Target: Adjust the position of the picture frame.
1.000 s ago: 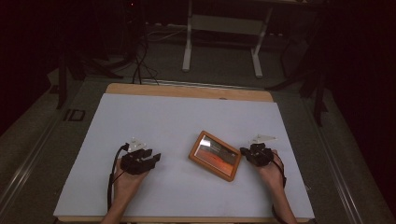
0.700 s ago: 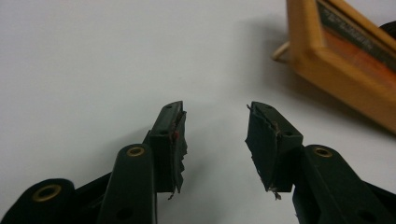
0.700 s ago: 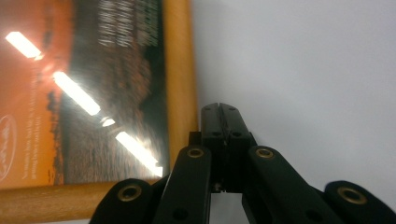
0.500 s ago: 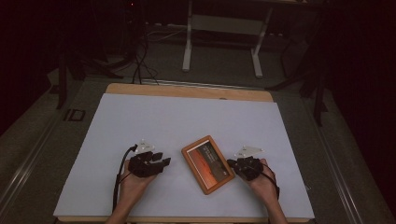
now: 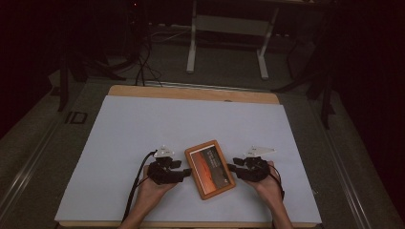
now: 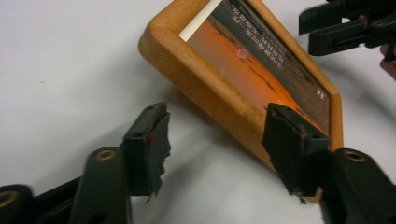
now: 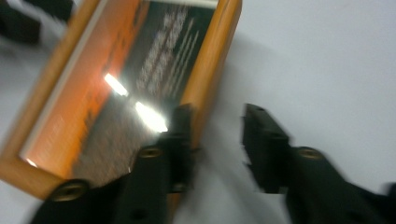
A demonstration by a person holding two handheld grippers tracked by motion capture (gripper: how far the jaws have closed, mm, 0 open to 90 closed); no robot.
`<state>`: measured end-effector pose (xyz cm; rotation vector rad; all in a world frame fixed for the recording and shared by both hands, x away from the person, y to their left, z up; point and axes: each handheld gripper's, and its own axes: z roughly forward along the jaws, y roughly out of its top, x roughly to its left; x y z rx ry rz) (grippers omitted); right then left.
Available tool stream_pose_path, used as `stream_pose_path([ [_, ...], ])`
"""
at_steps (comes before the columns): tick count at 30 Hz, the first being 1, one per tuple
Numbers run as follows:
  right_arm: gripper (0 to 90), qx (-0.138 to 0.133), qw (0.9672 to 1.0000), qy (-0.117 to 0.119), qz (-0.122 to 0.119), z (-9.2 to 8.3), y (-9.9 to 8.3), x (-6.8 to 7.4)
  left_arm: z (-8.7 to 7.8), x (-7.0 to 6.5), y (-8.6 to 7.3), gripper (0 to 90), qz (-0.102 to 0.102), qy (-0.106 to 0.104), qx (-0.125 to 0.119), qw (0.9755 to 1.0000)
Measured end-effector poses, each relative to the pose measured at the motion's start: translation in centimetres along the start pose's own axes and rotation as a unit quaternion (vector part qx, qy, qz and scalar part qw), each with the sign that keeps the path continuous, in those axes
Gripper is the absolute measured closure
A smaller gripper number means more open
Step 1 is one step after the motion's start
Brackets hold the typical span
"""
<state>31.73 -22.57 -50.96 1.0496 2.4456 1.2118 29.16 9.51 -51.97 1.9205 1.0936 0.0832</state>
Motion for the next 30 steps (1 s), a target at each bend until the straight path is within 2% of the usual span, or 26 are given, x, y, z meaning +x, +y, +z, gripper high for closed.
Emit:
stream_pose_path([
  [3,45.9,-0.009,0.9982,0.037,0.045,0.4,0.3,-0.5,0.5,-0.1,0.2,35.8,-0.007,-0.01,0.005,0.9999],
  [8,38.6,0.011,0.9956,0.071,0.061,2.0,0.5,-0.3,1.5,-0.3,0.2,33.7,-0.012,-0.022,0.018,0.9995],
  [11,37.3,0.013,0.9938,0.086,0.069,2.7,0.8,-0.3,2.1,-0.3,0.3,33.2,-0.019,-0.033,0.024,0.999],
  [14,37.0,0.019,0.9918,0.099,0.078,3.5,1.1,-0.4,2.9,-0.5,0.3,33.6,-0.016,-0.042,0.041,0.9982],
  [17,39.5,0.028,0.9914,0.098,0.083,3.8,1.2,-0.5,3.5,-0.9,0.3,34.4,-0.015,-0.056,0.053,0.9969],
  [19,43.3,0.027,0.9905,0.102,0.088,3.6,1.1,-0.7,3.5,-0.8,0.3,34.4,-0.019,-0.06,0.055,0.9965],
  [23,44.0,0.029,0.9901,0.103,0.09,3.5,1.1,-0.8,3.5,-0.6,0.5,36.3,-0.03,-0.064,0.06,0.9957],
  [27,50.1,0.029,0.9921,0.087,0.085,3.1,1.3,-0.6,3.3,-0.1,0.6,41.9,-0.056,-0.08,0.06,0.9934],
  [30,52.5,0.025,0.993,0.08,0.084,2.8,1.5,-0.5,3.0,0.2,0.8,46.3,-0.065,-0.091,0.055,0.9922],
])
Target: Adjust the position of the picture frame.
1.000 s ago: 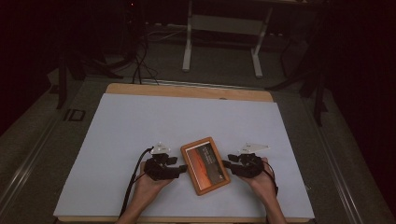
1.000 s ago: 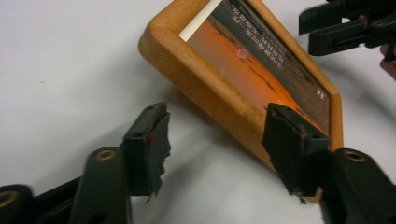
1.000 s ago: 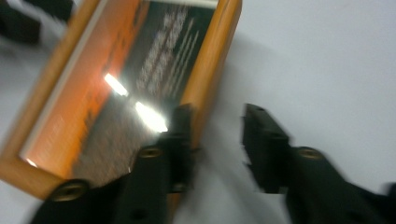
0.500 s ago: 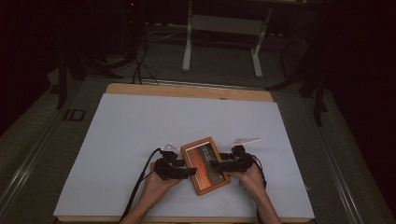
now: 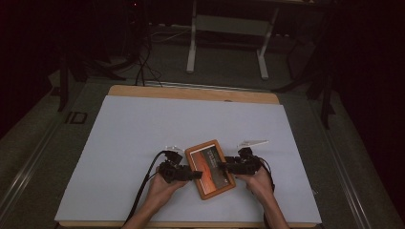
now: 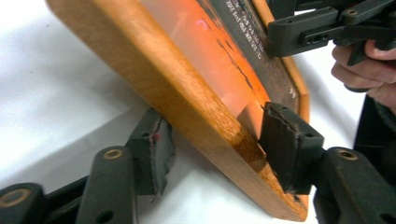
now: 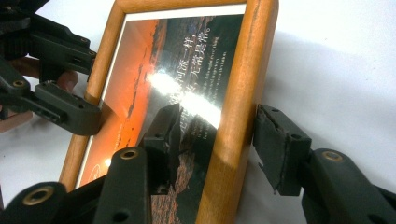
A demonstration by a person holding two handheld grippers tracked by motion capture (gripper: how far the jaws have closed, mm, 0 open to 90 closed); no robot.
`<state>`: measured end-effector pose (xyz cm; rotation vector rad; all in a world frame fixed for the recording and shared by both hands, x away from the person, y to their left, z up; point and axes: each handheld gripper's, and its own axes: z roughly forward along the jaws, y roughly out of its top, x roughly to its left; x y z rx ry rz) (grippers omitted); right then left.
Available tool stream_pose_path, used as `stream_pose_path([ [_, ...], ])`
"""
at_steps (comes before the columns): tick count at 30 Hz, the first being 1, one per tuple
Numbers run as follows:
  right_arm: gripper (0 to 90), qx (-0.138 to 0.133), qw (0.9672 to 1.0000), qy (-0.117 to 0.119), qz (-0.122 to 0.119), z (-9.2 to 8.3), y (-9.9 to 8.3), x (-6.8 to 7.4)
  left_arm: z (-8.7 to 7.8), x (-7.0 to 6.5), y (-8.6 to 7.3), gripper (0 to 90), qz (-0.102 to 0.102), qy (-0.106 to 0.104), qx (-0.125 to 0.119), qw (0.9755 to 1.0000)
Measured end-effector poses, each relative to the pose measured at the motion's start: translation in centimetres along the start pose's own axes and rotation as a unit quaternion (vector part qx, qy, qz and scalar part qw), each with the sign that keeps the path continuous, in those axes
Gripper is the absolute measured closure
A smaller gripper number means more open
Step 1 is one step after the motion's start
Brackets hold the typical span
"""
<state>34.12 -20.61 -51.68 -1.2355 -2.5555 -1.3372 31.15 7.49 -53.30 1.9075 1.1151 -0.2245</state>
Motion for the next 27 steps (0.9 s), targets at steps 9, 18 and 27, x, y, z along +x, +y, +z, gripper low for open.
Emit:
stream_pose_path([
  [9,40.2,0.005,0.998,0.055,0.03,0.8,-0.2,-0.9,-0.3,-0.2,0.3,49.5,0.009,0.008,-0.005,0.9999],
  [18,54.6,-0.018,0.9969,0.07,0.031,-1.3,-0.1,-0.7,-2.0,-1.3,1.2,58.3,0.044,0.008,-0.02,0.9988],
  [27,62.2,-0.043,0.9961,0.073,0.027,-2.0,0.4,0.8,-4.3,-0.9,1.9,66.3,0.048,0.007,-0.039,0.9981],
])
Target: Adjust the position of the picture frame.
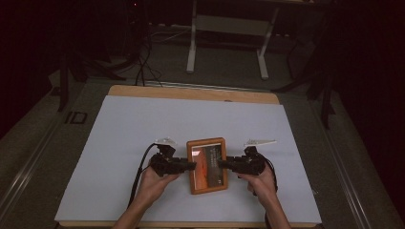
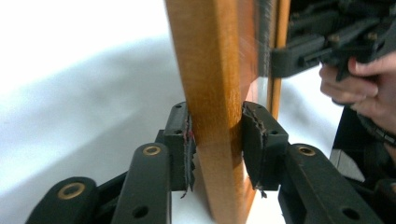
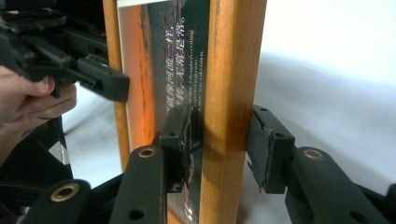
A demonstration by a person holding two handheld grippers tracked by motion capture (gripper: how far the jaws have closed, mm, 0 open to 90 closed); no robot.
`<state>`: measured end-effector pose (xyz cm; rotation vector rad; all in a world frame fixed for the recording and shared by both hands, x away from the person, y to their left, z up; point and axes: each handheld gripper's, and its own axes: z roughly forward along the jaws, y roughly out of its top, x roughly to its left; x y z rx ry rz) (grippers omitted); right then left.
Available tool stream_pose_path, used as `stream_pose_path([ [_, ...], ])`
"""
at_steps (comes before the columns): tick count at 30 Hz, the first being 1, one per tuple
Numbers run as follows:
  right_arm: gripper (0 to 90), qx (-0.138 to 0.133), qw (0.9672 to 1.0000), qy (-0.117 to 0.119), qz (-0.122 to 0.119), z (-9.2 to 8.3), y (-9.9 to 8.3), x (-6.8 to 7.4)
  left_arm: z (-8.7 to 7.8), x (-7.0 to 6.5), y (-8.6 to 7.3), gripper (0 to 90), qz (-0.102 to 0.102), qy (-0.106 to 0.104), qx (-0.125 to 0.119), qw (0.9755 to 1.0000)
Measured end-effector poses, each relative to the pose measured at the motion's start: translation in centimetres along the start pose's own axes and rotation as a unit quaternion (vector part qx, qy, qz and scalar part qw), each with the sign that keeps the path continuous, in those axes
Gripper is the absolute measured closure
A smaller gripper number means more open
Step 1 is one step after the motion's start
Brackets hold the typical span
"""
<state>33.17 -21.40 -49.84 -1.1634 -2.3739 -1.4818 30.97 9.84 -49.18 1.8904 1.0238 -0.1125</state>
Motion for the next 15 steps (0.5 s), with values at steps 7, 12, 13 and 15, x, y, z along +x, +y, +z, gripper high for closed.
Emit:
stream_pose_path([
  [7,63.7,-0.01,0.9997,0.006,0.023,1.8,0.3,0.7,-1.5,1.5,0.3,65.8,-0.024,0.015,-0.023,0.9993],
  [12,64.9,-0.01,0.9991,0.003,0.041,2.8,0.5,0.9,-1.5,2.9,0.4,64.9,-0.044,0.017,-0.028,0.9985],
  [13,65.1,-0.008,0.9991,0.0,0.041,2.9,0.6,0.9,-1.3,3.1,0.4,64.6,-0.049,0.017,-0.028,0.9983],
  [15,65.4,-0.007,0.9989,0.0,0.046,3.1,0.6,0.7,-1.0,3.6,0.3,63.7,-0.055,0.013,-0.028,0.998],
])
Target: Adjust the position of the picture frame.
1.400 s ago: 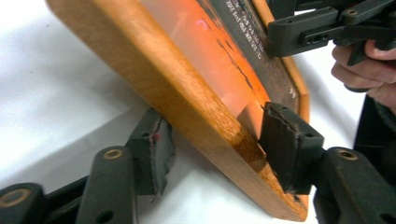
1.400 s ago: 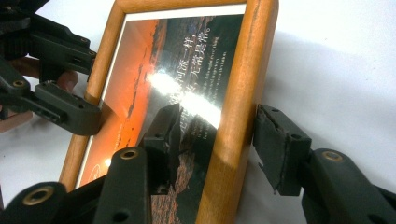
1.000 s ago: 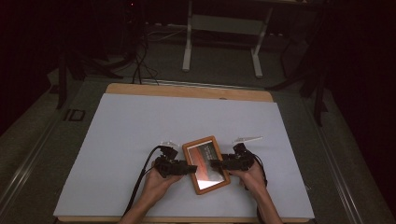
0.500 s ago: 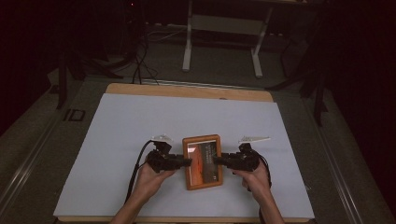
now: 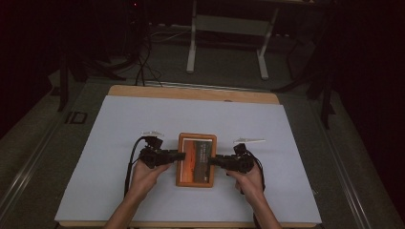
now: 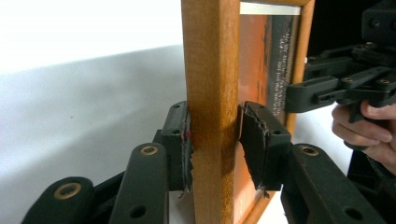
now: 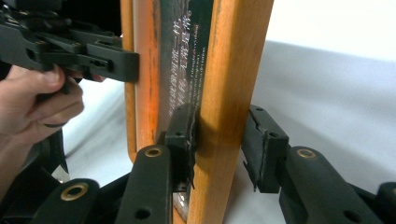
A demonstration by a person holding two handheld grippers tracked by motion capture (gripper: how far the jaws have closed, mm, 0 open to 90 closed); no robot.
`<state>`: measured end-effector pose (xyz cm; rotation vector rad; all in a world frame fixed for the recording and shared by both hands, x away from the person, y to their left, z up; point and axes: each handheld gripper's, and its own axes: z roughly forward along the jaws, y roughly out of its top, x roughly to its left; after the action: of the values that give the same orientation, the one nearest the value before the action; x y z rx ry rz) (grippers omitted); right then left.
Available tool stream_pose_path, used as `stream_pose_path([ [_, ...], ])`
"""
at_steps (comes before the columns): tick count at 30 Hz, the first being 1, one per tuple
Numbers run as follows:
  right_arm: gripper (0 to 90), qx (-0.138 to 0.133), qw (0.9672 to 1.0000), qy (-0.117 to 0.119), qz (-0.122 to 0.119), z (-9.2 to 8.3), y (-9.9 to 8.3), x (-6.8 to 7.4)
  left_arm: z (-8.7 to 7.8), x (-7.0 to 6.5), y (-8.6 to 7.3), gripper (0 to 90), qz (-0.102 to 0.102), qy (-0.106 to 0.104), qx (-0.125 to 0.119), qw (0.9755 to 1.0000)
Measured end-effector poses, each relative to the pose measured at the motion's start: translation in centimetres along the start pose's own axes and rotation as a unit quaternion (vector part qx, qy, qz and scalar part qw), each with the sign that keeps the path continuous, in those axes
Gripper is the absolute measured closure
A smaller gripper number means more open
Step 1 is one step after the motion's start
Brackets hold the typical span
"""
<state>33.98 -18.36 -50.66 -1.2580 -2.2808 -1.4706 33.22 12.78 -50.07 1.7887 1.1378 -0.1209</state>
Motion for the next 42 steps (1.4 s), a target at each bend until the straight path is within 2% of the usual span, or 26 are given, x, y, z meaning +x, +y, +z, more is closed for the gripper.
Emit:
stream_pose_path([
  [9,60.3,0.018,0.9982,-0.013,0.055,1.5,0.3,-1.5,1.7,1.0,0.4,58.3,-0.006,0.041,0.023,0.9989],
  [12,59.0,0.024,0.9972,-0.017,0.069,1.9,0.3,-1.9,2.1,1.6,0.4,57.2,-0.016,0.033,0.029,0.9989],
  [14,57.9,0.029,0.997,-0.026,0.066,2.1,0.4,-2.0,2.4,1.9,0.4,56.4,-0.024,0.031,0.033,0.9987],
  [18,56.5,0.033,0.9959,-0.036,0.076,2.5,0.4,-2.4,2.9,2.4,0.3,53.1,-0.031,0.031,0.04,0.9982],
  [20,56.3,0.032,0.9958,-0.032,0.079,2.6,0.3,-2.5,3.0,2.3,0.3,52.9,-0.029,0.032,0.04,0.9983],
  [25,55.8,0.034,0.9963,-0.033,0.072,2.6,0.4,-2.5,3.0,2.2,0.3,50.9,-0.021,0.037,0.037,0.9984],
  [30,52.1,0.038,0.997,-0.037,0.057,2.4,0.3,-2.4,2.7,1.9,0.0,42.5,-0.015,0.04,0.029,0.9987],
  [33,50.2,0.03,0.9975,-0.041,0.05,1.9,0.4,-2.5,2.1,1.8,0.0,40.3,-0.016,0.049,0.013,0.9986],
  [39,47.4,0.002,0.9981,-0.057,0.024,0.5,0.6,-2.2,0.5,1.6,-0.7,40.4,0.008,0.071,-0.005,0.9974],
  [41,48.9,-0.005,0.9981,-0.061,0.013,0.1,0.8,-2.0,-0.3,1.9,-1.0,40.5,0.001,0.069,-0.012,0.9975],
  [42,49.1,-0.009,0.998,-0.062,0.009,0.0,0.8,-1.9,-0.8,2.0,-1.0,40.5,-0.012,0.061,-0.017,0.9979],
])
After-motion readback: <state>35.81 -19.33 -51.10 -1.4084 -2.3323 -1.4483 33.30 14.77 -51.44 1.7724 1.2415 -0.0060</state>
